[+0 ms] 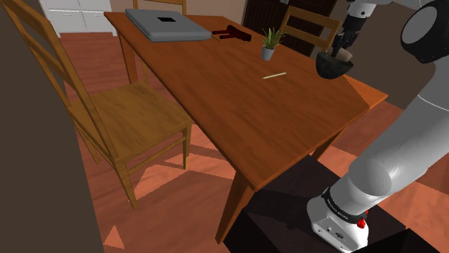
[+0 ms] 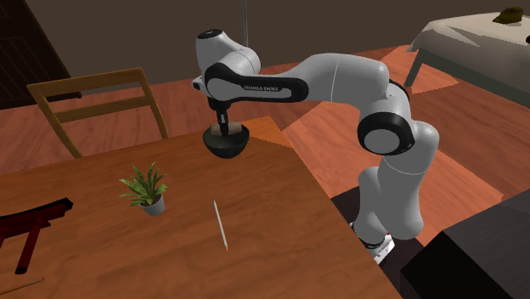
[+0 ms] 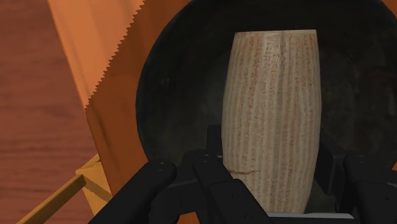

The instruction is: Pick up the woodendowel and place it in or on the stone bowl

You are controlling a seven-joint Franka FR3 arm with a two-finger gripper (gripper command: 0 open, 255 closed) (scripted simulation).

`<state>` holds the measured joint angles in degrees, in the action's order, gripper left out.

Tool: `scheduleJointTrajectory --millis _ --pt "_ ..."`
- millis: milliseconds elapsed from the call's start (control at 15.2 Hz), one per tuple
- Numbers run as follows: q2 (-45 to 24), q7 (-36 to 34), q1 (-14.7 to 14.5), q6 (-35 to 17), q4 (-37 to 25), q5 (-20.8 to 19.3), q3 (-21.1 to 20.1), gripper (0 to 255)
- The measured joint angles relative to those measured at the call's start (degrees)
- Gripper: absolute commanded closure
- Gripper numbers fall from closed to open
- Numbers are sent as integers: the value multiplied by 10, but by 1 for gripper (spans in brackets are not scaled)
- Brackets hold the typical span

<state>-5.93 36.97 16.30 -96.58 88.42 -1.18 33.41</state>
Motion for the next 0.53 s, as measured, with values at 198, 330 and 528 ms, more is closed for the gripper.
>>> scheduleJointTrajectory --millis 198,330,528 --pt "0 0 0 0 0 0 0 0" --pt "0 0 0 0 0 0 0 0" --pt "0 0 0 0 0 0 0 0"
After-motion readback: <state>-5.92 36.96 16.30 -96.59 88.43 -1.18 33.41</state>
